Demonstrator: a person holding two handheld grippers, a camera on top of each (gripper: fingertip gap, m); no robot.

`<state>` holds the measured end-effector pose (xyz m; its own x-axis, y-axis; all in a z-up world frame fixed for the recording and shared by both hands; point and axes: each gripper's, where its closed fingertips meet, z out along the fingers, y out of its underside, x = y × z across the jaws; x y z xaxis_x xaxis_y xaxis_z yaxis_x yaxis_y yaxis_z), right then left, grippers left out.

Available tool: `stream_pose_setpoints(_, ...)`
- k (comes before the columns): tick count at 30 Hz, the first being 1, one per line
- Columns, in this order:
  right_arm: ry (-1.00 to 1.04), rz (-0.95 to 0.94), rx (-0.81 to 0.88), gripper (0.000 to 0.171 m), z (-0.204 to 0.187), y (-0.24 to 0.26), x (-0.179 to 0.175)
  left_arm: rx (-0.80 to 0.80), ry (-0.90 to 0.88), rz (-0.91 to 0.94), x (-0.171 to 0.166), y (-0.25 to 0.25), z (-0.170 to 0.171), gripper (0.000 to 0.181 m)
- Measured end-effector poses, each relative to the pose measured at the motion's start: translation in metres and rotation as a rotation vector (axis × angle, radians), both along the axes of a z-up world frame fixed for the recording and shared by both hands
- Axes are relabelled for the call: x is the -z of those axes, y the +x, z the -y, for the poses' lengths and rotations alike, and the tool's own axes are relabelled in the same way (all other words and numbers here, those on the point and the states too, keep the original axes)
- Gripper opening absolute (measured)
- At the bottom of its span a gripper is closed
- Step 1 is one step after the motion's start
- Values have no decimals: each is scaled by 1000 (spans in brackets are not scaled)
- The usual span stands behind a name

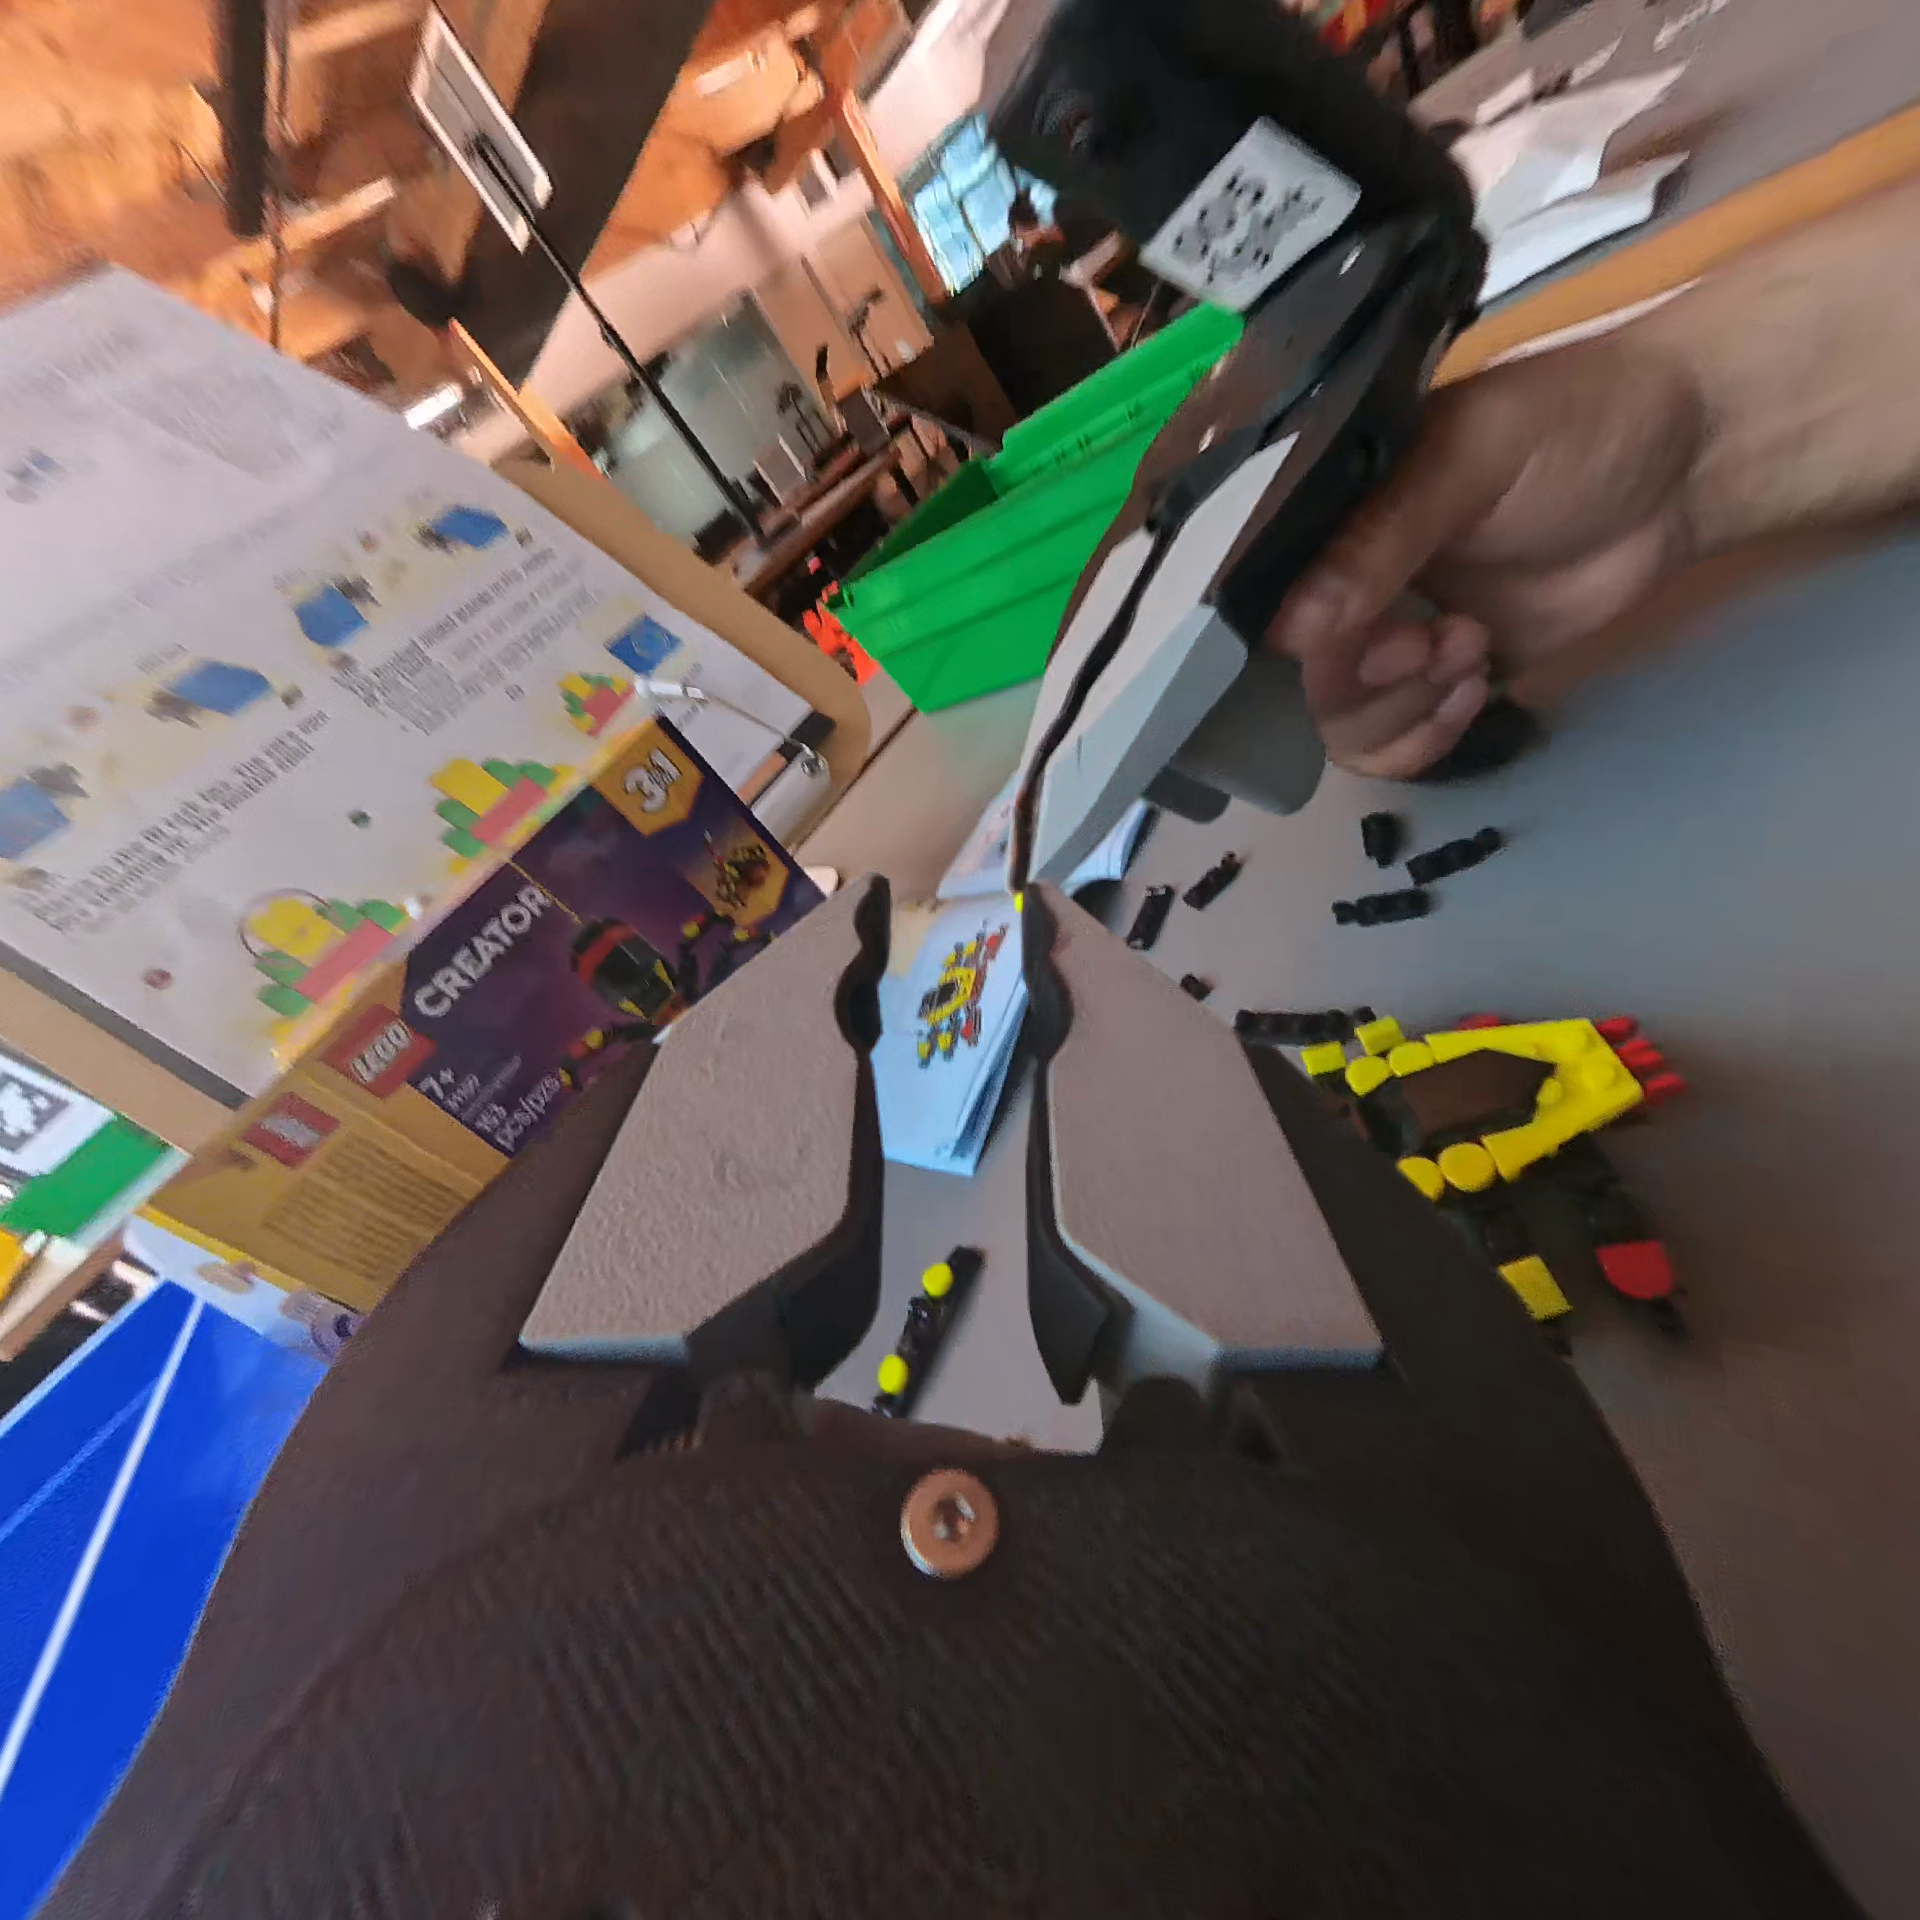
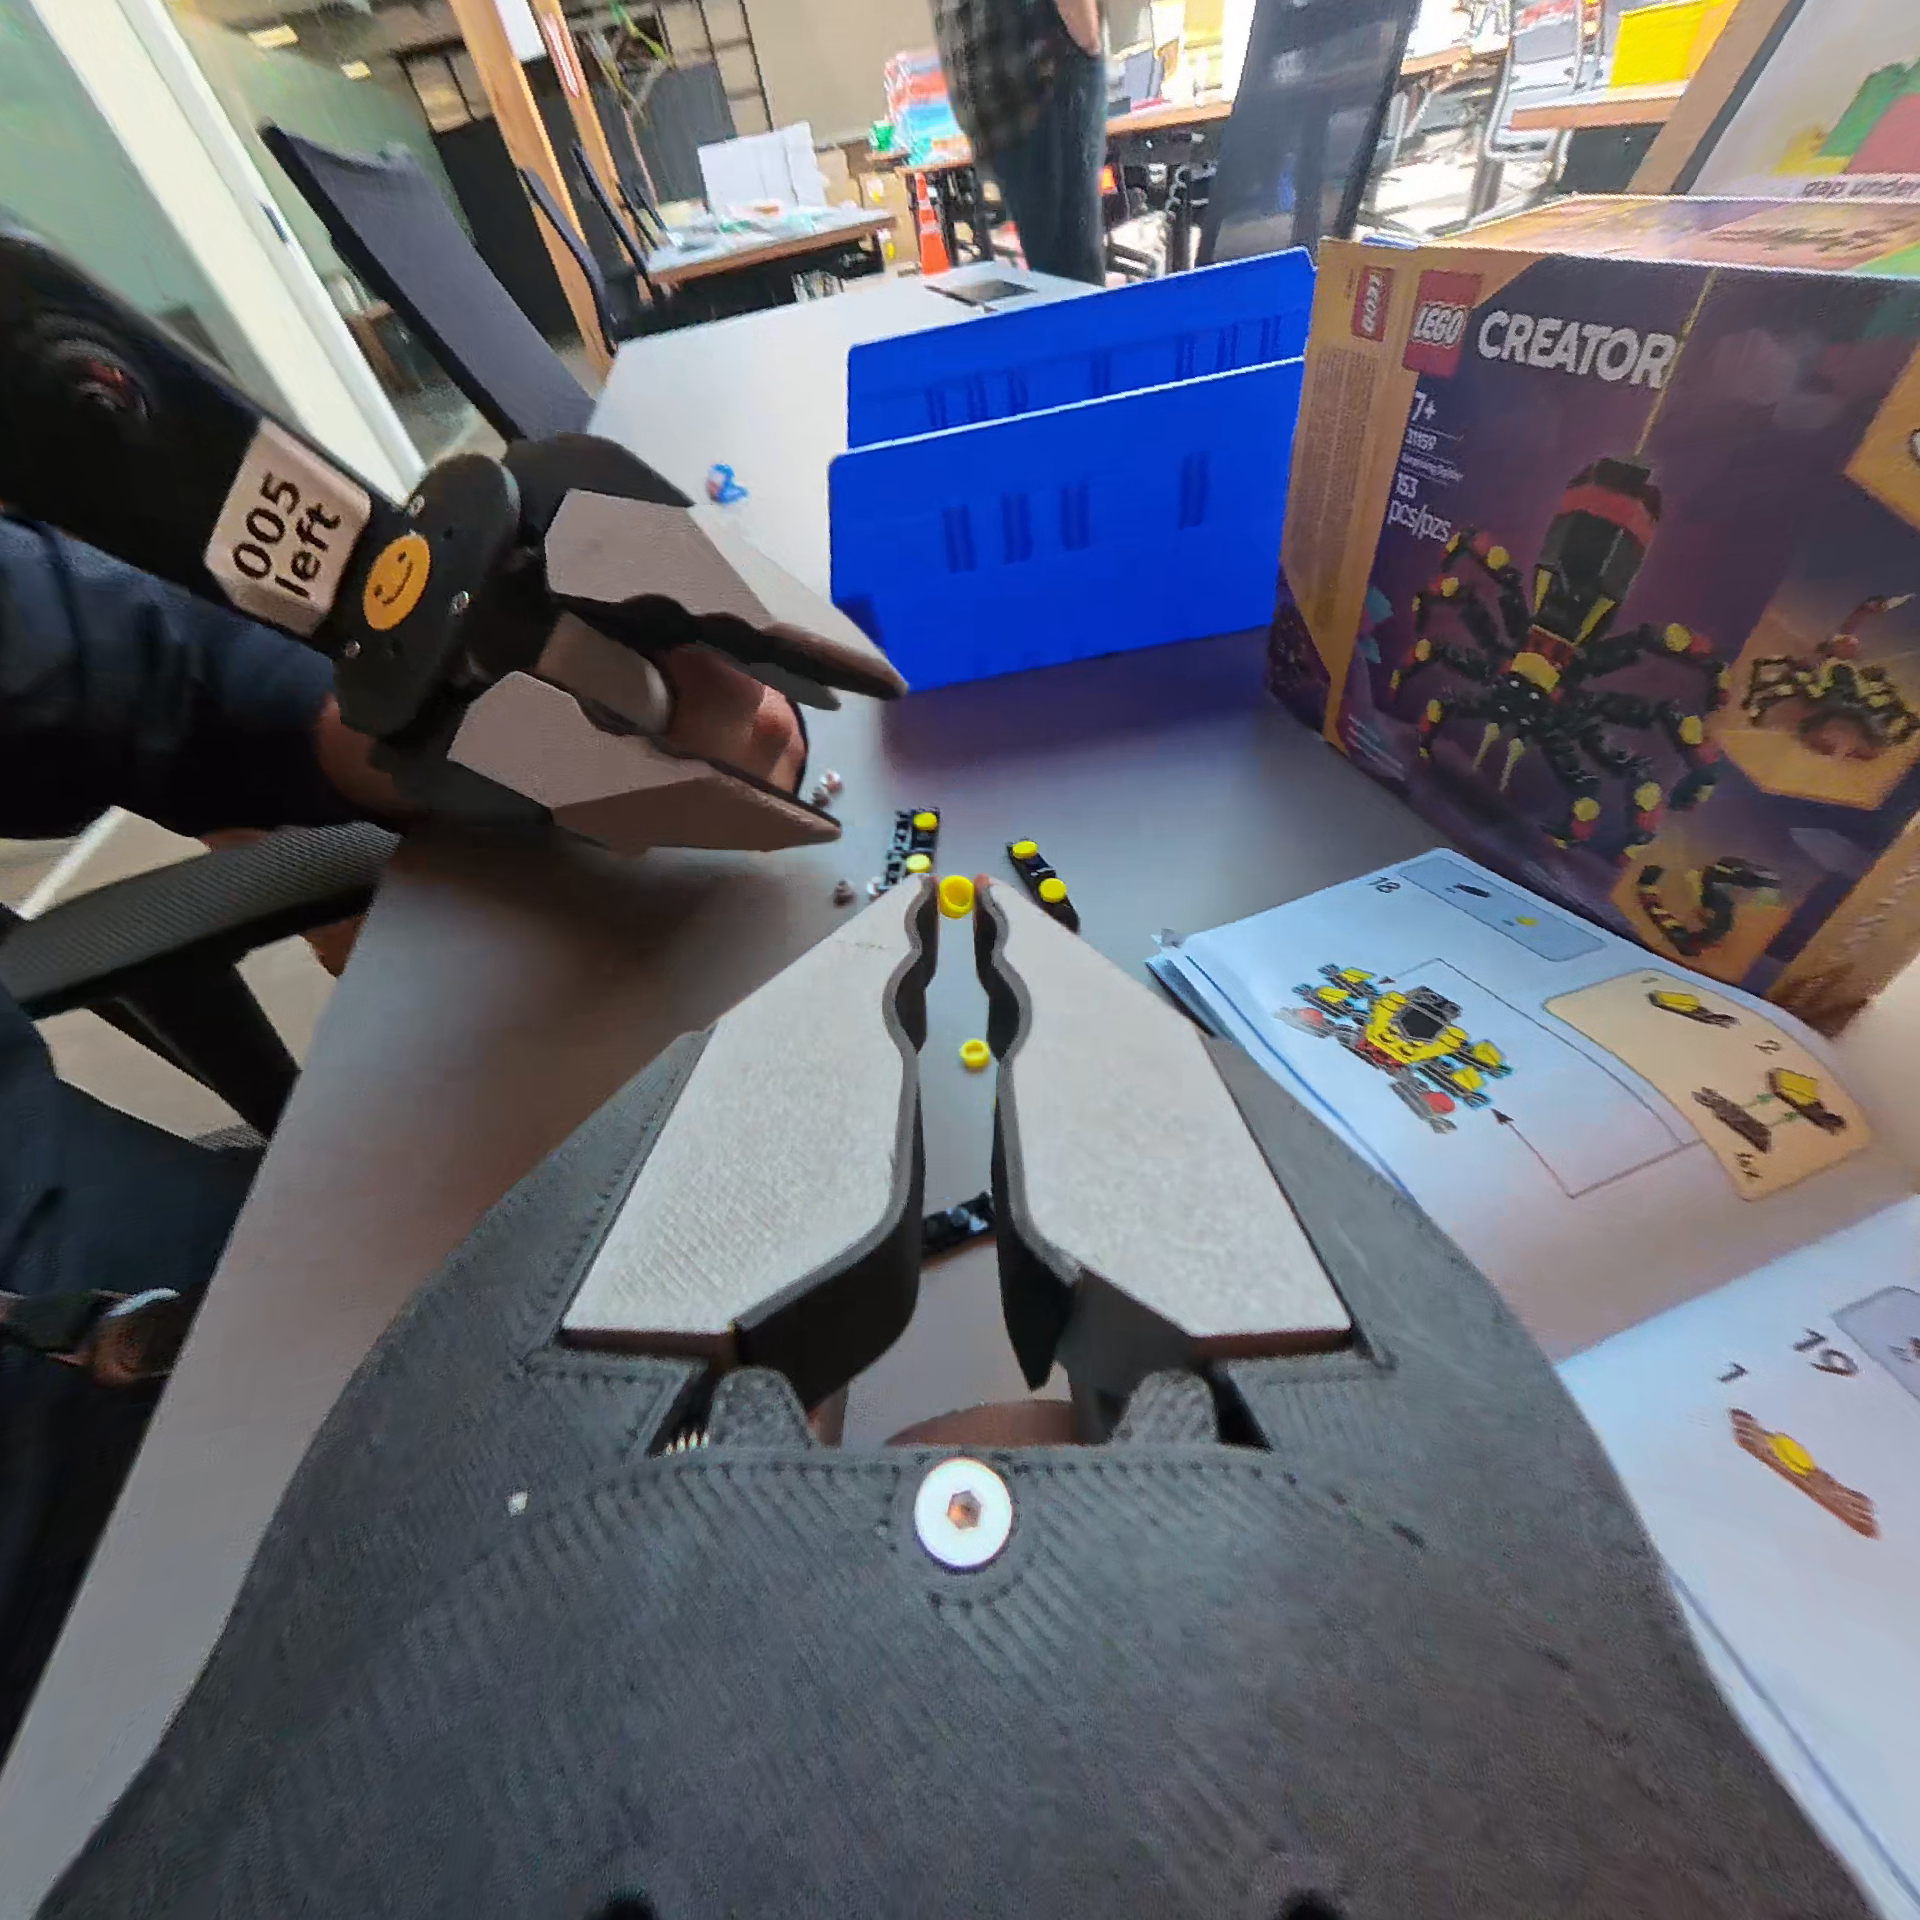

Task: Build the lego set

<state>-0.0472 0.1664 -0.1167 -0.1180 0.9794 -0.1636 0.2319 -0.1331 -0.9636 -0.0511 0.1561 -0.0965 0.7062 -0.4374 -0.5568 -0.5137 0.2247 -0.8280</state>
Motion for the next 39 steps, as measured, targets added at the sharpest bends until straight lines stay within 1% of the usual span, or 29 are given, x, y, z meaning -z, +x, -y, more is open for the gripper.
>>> stream_pose_setpoints(2, -58, -28, -16, 3, 2, -1, -4, 27, 41, -4, -6, 4, 6, 23)
stream_pose_setpoints(5, -168, -72, -68, 3, 8, 1, -13, 37, 60, -15, -7, 8, 9, 23)
stream_pose_setpoints(10, -345, -127, -133, 3, 13, 1, -23, 50, 60, -28, -5, 12, 11, 21)
stream_pose_setpoints(21, -603, -196, -261, 2, 29, -1, -37, 49, 92, -44, -7, 14, 13, 17)
stream_pose_setpoints(25, -630, -194, -272, 2, 33, -4, -35, 31, 120, -31, -13, 10, 13, 12)
stream_pose_setpoints(32, -706, -218, -259, 2, 27, -4, -37, 20, 131, -35, -14, 10, 13, 6)
stream_pose_setpoints(39, -718, -213, -255, 2, 26, -5, -35, 17, 111, -34, -13, 8, 12, 5)
